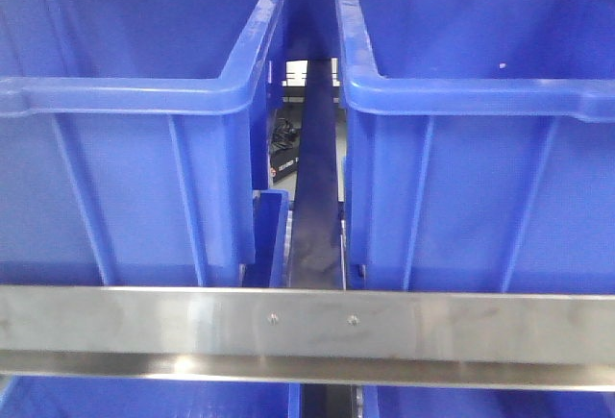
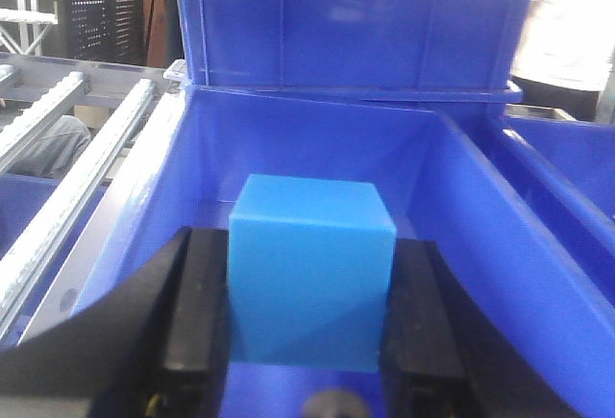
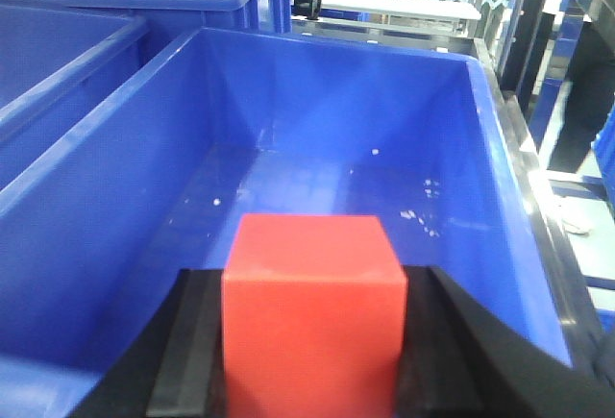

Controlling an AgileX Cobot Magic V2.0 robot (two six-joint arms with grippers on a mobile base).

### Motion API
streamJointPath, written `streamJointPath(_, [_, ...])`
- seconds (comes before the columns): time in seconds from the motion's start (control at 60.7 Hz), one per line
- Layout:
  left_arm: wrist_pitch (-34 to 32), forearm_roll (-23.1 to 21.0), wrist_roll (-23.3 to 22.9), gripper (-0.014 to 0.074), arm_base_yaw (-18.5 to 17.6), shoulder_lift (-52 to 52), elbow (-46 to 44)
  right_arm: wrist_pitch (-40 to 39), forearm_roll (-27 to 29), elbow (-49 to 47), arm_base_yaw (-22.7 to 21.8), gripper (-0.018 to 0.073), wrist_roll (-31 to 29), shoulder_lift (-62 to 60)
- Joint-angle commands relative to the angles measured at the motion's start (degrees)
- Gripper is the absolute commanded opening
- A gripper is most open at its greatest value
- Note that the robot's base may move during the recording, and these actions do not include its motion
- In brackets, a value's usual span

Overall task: Sort and place red and blue blocks on shelf
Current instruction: 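Lower both held cubes into the blue bins on the shelf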

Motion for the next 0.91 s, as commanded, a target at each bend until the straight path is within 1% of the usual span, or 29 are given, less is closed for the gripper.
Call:
streamJointPath(0.0, [-5.34, -0.12, -0.40, 0.0124, 0.03, 0.38, -1.71, -5.19, -0.48, -1.56, -0.28, 0.0109, -0.10, 0.18])
streamJointPath(0.774, [-5.34, -0.12, -0.40, 0.0124, 0.03, 0.38, -1.71, -5.42, -0.48, -1.56, -0.28, 0.0109, -0.10, 0.18])
streamJointPath(0.889, [-6.44, -0.12, -0.40, 0.0124, 0.03, 0.38, -1.71, -5.42, -0.48, -1.56, -0.28, 0.0109, -0.10, 0.18])
